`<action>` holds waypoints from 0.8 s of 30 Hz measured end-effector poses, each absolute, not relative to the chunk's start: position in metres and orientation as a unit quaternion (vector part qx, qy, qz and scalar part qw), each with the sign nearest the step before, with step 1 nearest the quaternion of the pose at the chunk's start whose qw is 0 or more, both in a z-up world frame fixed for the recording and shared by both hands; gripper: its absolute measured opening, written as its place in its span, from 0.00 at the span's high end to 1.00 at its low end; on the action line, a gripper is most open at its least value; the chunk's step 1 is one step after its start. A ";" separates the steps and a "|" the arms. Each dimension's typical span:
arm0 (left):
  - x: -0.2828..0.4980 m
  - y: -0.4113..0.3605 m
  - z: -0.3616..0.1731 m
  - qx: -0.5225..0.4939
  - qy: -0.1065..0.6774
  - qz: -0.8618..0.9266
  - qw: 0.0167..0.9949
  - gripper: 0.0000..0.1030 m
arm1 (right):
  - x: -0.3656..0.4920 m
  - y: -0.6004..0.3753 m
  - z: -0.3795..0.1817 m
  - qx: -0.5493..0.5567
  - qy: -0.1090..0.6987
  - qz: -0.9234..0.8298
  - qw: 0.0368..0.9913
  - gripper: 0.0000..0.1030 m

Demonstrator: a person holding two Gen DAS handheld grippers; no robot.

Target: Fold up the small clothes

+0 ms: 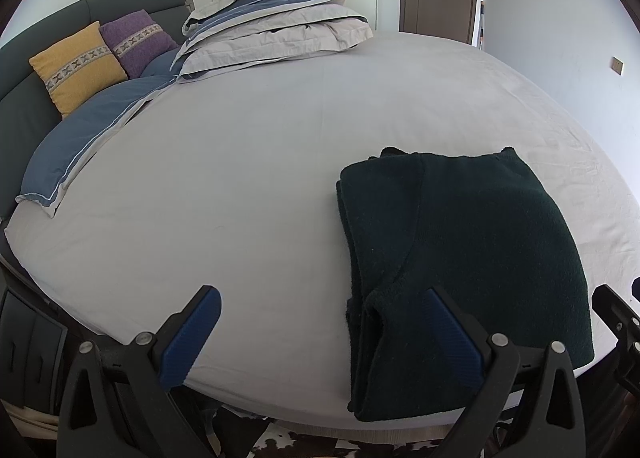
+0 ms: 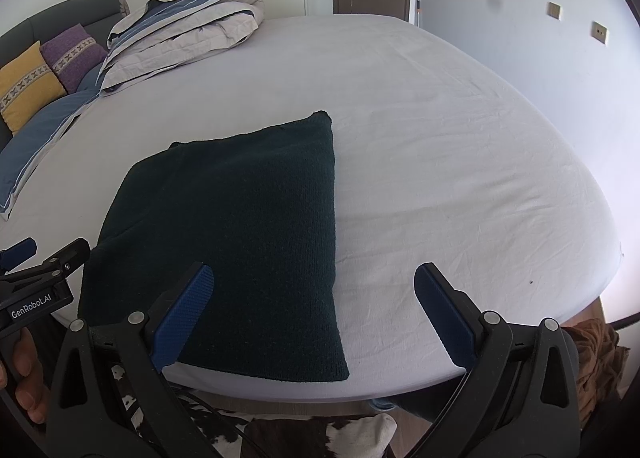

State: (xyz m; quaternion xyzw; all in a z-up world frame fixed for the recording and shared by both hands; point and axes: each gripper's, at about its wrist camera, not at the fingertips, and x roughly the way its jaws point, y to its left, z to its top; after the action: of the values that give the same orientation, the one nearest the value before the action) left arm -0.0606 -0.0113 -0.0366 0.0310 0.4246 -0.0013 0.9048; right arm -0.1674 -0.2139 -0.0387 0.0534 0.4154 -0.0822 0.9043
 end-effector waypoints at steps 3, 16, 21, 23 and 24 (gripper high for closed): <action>-0.060 -0.011 -0.037 0.031 0.425 -0.002 0.905 0.00 | -0.167 -0.214 -0.039 0.053 0.416 -0.082 0.904 0.01; -0.061 -0.011 -0.038 0.032 0.427 -0.004 0.903 0.00 | -0.167 -0.215 -0.041 0.054 0.417 -0.082 0.904 0.01; -0.061 -0.011 -0.038 0.033 0.427 -0.004 0.904 0.00 | -0.168 -0.216 -0.042 0.053 0.417 -0.083 0.904 0.01; -0.061 -0.011 -0.038 0.033 0.427 -0.004 0.904 0.00 | -0.167 -0.216 -0.042 0.053 0.417 -0.082 0.904 0.01; -0.061 -0.011 -0.038 0.033 0.427 -0.005 0.904 0.00 | -0.167 -0.216 -0.043 0.053 0.418 -0.082 0.903 0.01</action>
State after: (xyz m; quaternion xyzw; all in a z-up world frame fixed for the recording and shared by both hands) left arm -0.0608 -0.0109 -0.0381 0.0329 0.4270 -0.0046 0.9036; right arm -0.1674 -0.2164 -0.0426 0.0533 0.4176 -0.0820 0.9034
